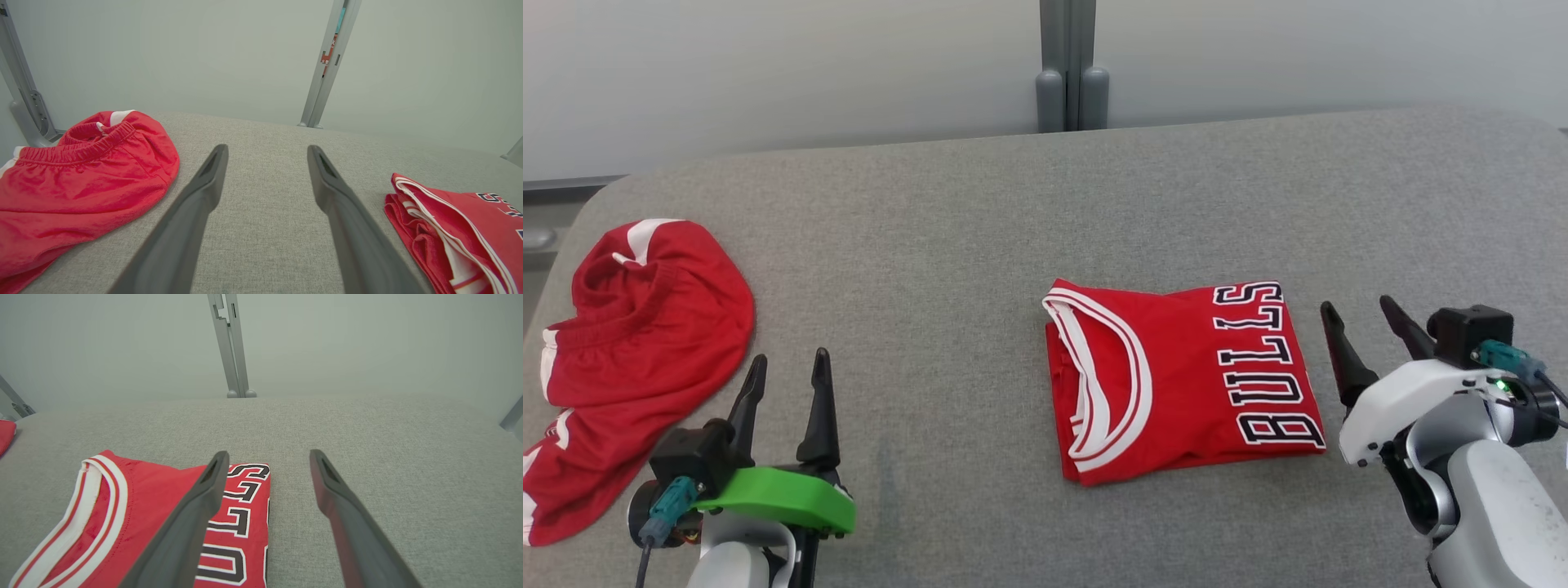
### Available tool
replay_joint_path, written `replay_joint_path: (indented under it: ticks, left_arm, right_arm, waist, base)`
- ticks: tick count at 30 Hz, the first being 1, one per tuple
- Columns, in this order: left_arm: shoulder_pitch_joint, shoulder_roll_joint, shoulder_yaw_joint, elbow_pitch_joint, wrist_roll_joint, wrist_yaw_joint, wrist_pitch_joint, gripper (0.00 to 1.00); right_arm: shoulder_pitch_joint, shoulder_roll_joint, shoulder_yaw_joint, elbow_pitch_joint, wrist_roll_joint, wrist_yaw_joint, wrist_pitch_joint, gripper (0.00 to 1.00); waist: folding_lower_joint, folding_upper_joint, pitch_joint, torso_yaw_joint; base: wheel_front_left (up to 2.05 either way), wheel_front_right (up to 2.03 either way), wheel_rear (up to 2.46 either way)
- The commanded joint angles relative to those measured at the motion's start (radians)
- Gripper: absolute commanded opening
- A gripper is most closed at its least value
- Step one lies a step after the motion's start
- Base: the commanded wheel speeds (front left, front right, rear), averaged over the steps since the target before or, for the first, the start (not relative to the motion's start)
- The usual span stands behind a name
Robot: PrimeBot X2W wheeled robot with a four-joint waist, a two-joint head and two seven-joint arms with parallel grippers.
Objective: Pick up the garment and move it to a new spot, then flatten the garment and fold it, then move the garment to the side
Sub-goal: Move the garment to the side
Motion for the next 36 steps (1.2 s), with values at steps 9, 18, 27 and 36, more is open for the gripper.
replay_joint_path:
  ticks: [9, 18, 27, 36]
  left_arm:
    - [-0.053, -0.001, -0.023, -0.011, 0.001, -0.002, -0.003, 1.00]
    - [-0.077, 0.005, -0.030, -0.019, 0.001, -0.001, -0.002, 1.00]
    - [-0.087, 0.014, -0.023, -0.037, 0.009, -0.001, -0.002, 1.00]
    - [-0.103, 0.017, -0.024, -0.078, 0.008, -0.001, -0.002, 1.00]
  right_arm:
    - [-0.111, 0.012, -0.046, 0.133, 0.032, -0.001, 0.402, 1.00]
    - [-0.172, 0.019, -0.022, 0.268, 0.046, -0.001, 0.516, 1.00]
    - [-0.238, -0.037, 0.119, 0.310, 0.084, -0.002, 0.561, 0.00]
    - [-0.364, -0.268, 0.238, 0.251, 0.051, -0.002, 0.478, 0.00]
  waist:
    - [0.0000, 0.0000, 0.072, 0.043]
    - [0.0000, 0.0000, 0.117, 0.079]
    - [0.0000, 0.0000, 0.142, 0.050]
    - [0.0000, 0.0000, 0.182, -0.058]
  base:
    - [0.00, 0.00, 0.00]
    - [0.00, 0.00, 0.00]
    - [0.00, 0.00, 0.00]
    - [0.00, 0.00, 0.00]
